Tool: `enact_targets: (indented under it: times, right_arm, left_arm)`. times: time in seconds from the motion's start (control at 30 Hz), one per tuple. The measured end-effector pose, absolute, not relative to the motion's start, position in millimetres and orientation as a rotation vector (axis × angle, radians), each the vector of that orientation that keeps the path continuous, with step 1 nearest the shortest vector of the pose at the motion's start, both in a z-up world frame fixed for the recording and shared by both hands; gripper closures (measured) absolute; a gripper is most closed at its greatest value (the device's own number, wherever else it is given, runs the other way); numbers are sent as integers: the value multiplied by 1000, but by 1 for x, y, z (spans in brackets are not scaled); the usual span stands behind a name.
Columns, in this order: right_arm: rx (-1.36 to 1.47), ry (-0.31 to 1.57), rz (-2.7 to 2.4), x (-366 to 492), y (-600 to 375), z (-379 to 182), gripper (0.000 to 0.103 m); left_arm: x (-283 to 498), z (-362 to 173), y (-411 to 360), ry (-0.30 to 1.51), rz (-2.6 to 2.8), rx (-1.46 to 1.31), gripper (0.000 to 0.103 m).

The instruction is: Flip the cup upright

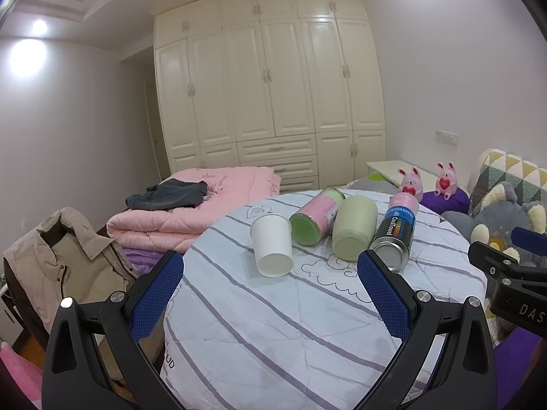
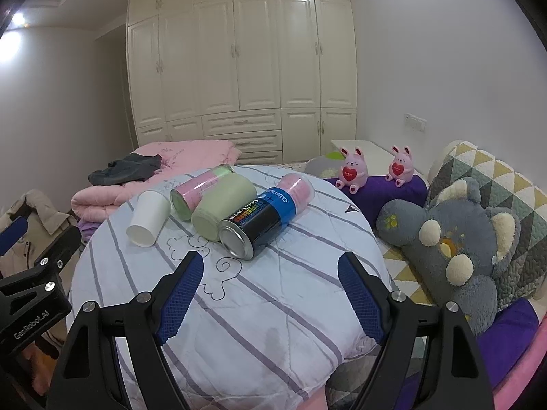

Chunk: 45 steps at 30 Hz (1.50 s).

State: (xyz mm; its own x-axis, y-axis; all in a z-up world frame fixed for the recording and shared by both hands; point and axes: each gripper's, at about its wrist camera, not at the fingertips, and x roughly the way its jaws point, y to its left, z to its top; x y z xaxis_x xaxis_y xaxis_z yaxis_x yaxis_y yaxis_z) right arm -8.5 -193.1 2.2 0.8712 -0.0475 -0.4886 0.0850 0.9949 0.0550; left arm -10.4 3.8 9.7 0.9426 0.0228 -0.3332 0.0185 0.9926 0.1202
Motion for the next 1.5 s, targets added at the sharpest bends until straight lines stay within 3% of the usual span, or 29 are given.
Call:
enact_targets:
  times: [0.77,1.5]
  right_arm:
    - [96,573,-62,10,-192,-1,21]
    - [178,818,35,115,-174,3,21]
  left_arm:
    - [1,6,3,385,-11,153,0]
    - [117,6,26,621,-105,149,0]
